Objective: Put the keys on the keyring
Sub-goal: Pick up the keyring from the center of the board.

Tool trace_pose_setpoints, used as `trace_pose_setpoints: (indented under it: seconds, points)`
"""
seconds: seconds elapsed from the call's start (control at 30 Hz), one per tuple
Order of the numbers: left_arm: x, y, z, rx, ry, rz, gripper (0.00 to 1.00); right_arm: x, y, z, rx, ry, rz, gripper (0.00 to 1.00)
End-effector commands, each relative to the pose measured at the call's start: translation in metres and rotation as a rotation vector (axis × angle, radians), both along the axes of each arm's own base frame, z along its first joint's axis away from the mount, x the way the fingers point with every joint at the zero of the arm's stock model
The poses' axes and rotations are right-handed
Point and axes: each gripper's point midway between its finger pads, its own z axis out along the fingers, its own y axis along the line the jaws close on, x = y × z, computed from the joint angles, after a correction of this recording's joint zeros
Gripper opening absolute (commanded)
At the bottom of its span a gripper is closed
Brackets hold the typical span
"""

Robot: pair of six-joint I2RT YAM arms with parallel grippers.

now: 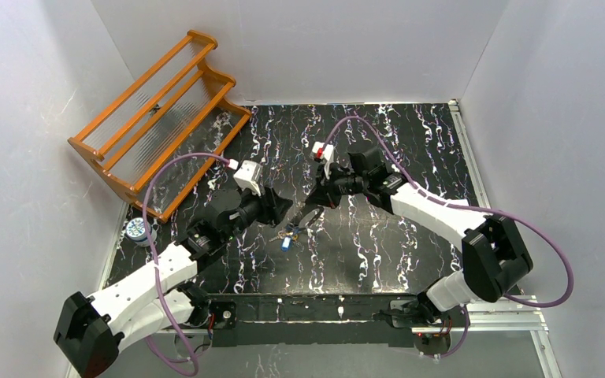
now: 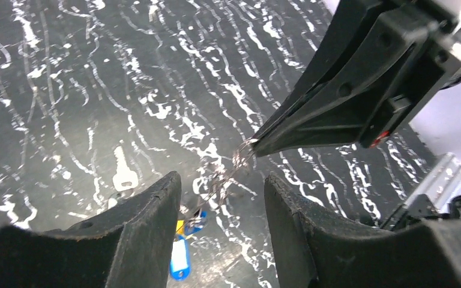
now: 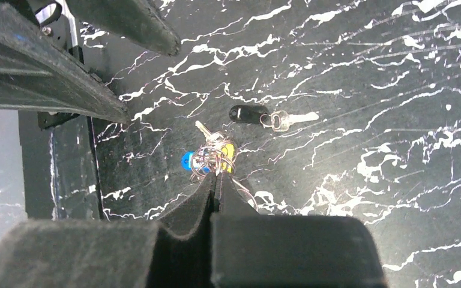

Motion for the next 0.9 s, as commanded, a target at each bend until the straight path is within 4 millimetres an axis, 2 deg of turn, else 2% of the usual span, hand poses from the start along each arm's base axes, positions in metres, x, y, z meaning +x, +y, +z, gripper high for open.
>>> trace_pose_setpoints:
  seconds: [0.0,0.2,0.43,0.67,0.77,0.87]
  points:
    - [-0.005,-0.023,0.026,-0.133,-0.008,-0.085,0.5,-0.011,0.008,0.037,0.115,-0.203,0.132,0.01]
    - [-0.009,-0.035,0.012,-0.176,0.138,-0.092,0.45,-0.03,0.008,0.037,0.136,-0.283,0.26,0.01]
    - [-0.02,-0.045,-0.004,-0.272,0.24,-0.118,0.34,-0.031,0.006,0.035,0.135,-0.298,0.264,0.01]
    - [-0.028,-0.031,-0.038,-0.205,0.319,-0.067,0.13,-0.032,0.007,0.042,0.156,-0.315,0.263,0.01]
    - [-0.028,-0.026,-0.044,-0.176,0.327,-0.046,0.02,-0.034,0.006,0.043,0.167,-0.315,0.265,0.01]
    - [-0.026,-0.021,-0.043,-0.168,0.313,-0.024,0.0,-0.032,0.006,0.041,0.164,-0.313,0.247,0.01]
